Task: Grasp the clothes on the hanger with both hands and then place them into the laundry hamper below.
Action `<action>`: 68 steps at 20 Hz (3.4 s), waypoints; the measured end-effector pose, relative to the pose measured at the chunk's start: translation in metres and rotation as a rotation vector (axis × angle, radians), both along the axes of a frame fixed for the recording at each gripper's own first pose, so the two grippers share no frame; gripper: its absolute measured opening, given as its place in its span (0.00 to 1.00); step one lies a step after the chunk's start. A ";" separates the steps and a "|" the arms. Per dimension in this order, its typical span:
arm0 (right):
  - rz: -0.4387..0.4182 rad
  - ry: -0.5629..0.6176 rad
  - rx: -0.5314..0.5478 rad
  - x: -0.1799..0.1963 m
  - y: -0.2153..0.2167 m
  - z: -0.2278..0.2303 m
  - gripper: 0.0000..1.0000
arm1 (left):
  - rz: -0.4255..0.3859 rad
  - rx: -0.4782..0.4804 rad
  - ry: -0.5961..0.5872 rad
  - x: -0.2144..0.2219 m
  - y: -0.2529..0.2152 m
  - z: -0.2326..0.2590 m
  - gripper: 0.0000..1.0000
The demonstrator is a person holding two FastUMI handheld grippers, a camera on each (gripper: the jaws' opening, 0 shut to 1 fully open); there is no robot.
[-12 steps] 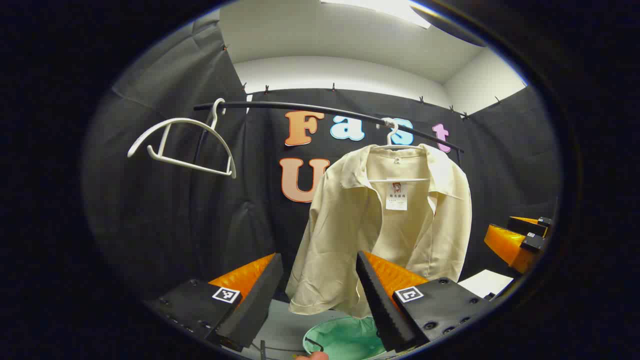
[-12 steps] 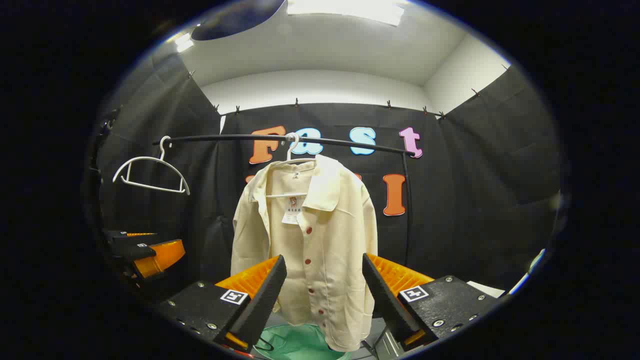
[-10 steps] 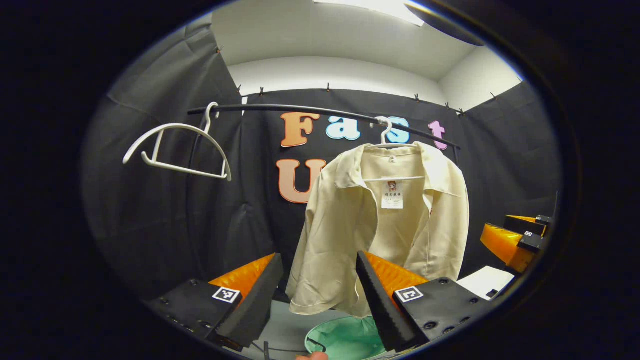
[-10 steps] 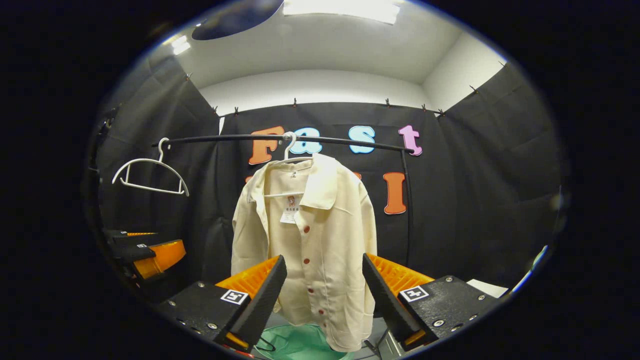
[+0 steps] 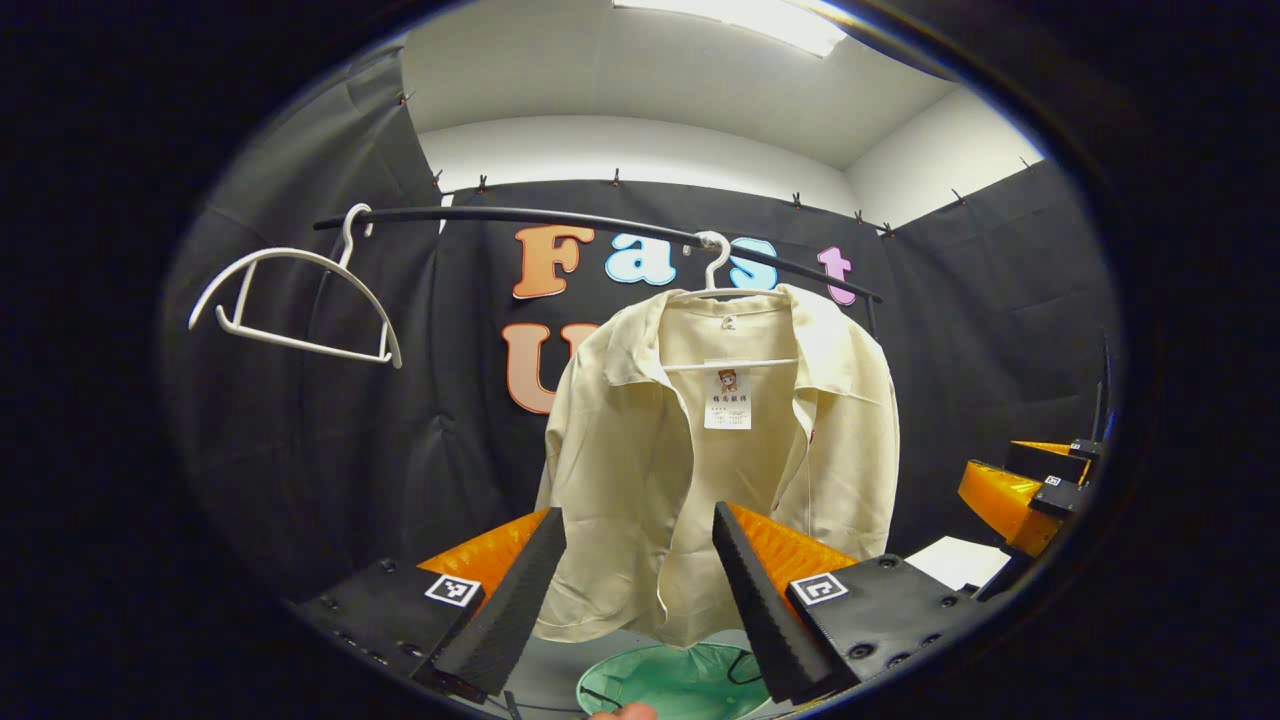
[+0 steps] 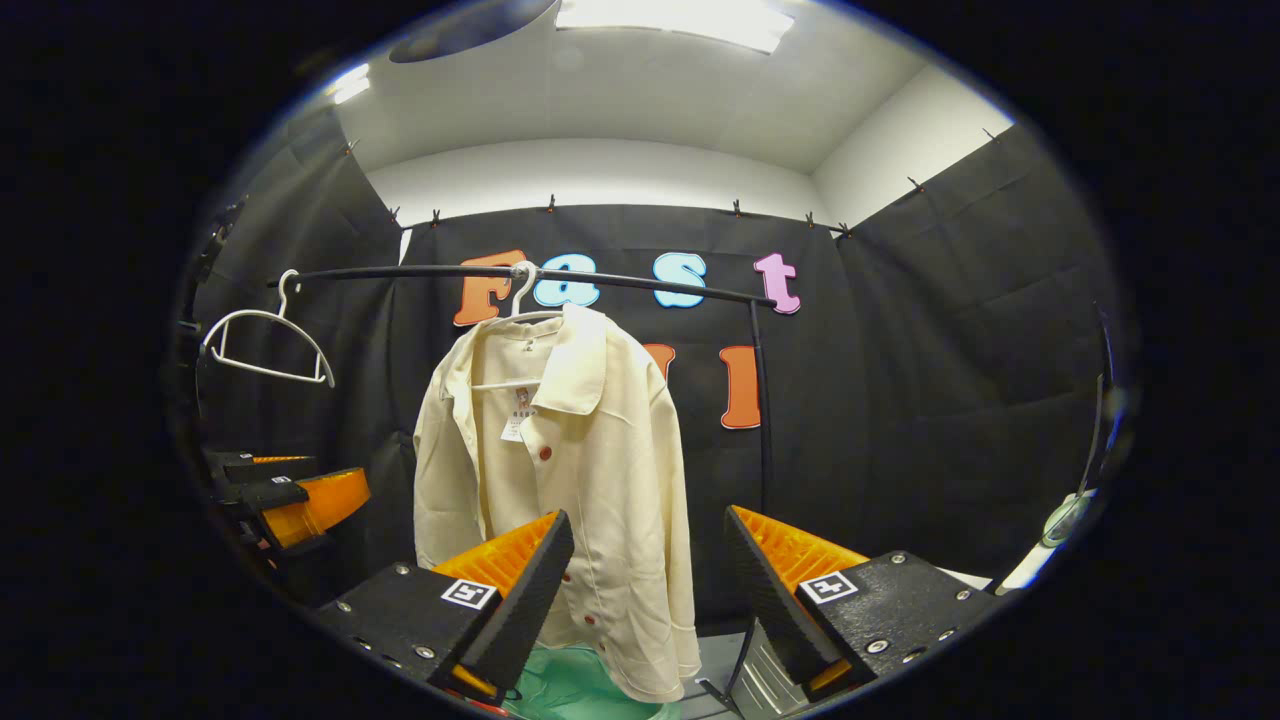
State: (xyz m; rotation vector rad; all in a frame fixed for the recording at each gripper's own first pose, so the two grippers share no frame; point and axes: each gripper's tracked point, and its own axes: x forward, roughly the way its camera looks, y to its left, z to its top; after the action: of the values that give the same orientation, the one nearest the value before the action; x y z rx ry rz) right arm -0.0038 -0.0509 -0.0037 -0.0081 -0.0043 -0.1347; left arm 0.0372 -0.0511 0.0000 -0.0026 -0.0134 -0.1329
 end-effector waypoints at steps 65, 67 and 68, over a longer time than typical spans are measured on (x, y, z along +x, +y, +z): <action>-0.137 0.053 -0.120 0.104 0.055 -0.016 0.00 | -0.105 0.113 -0.076 0.226 0.000 -0.038 0.54; -0.142 0.041 -0.115 0.103 0.055 -0.015 0.00 | -0.099 0.145 -0.059 0.227 0.019 -0.037 0.22; -0.149 0.032 -0.114 0.100 0.053 -0.013 0.00 | -0.083 0.166 -0.068 0.225 0.031 -0.030 0.07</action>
State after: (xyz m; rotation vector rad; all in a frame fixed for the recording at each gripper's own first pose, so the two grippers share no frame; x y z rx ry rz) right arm 0.0965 0.0018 -0.0162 -0.1243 0.0205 -0.2830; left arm 0.2619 -0.0196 -0.0302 0.1671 -0.0702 -0.2169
